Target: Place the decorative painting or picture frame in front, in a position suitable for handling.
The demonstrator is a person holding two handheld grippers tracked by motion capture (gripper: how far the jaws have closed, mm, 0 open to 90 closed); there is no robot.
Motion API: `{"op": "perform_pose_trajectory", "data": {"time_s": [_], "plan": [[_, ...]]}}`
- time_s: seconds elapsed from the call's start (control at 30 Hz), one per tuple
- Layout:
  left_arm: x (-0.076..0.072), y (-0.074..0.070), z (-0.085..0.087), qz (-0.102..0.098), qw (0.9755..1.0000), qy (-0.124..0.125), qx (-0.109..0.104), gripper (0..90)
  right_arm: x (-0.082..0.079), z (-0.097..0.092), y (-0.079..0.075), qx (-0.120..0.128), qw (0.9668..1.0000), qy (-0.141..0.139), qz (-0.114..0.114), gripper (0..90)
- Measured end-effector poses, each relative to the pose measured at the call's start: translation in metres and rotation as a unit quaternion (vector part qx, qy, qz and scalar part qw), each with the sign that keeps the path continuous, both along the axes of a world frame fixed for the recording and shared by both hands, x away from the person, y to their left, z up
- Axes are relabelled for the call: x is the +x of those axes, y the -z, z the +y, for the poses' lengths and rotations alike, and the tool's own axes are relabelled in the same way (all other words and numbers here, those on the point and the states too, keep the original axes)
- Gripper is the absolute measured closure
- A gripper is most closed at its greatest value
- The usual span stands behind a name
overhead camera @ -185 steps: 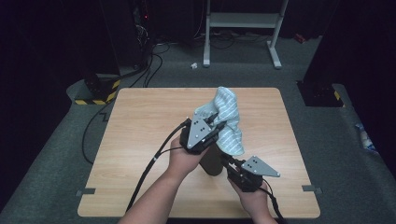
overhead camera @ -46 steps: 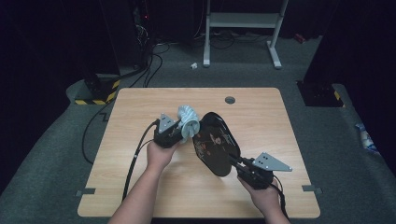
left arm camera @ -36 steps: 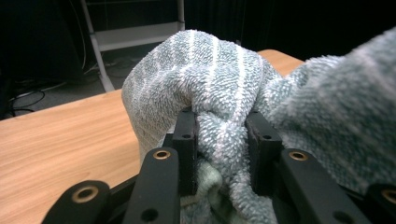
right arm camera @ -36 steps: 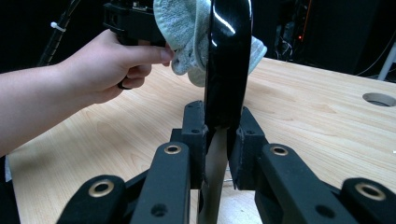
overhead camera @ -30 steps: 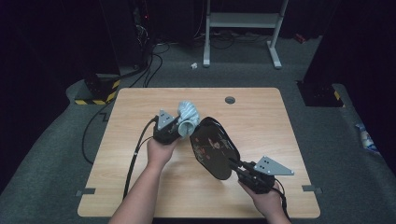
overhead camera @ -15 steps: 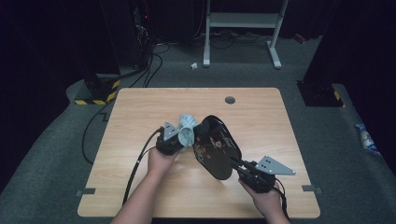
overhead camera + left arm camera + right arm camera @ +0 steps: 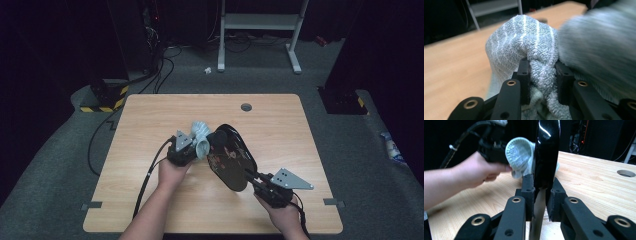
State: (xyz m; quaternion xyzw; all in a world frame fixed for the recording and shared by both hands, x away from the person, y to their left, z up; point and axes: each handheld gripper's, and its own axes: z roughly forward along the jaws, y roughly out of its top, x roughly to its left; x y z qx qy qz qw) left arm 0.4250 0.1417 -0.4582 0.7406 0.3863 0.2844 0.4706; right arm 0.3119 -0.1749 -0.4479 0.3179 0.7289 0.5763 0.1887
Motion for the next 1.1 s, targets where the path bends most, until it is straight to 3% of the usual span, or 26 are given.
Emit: {"op": "perform_pose_trajectory", "data": {"time_s": [0.23, 0.37, 0.53, 0.7, 1.1], "plan": [[-0.006, -0.055, -0.012, -0.063, 0.9973, 0.021, -0.031, 70.4, 0.001, 0.001, 0.000, 0.001, 1.0000, 0.001, 0.002, 78.0], [-0.009, -0.065, -0.021, -0.076, 0.9961, 0.026, -0.035, 70.4, 0.001, 0.001, 0.000, 0.002, 1.0000, 0.002, 0.003, 78.0], [0.001, -0.045, -0.018, -0.045, 0.9980, 0.013, -0.043, 70.5, 0.000, 0.000, 0.000, 0.003, 1.0000, 0.004, 0.005, 77.8], [0.009, -0.022, -0.011, -0.016, 0.9993, -0.001, -0.035, 70.5, 0.000, 0.000, 0.000, 0.005, 1.0000, 0.005, 0.006, 77.7], [0.010, 0.017, -0.008, 0.024, 0.9996, -0.008, -0.015, 70.6, 0.001, 0.001, -0.001, 0.005, 1.0000, 0.004, 0.005, 77.5]]}}
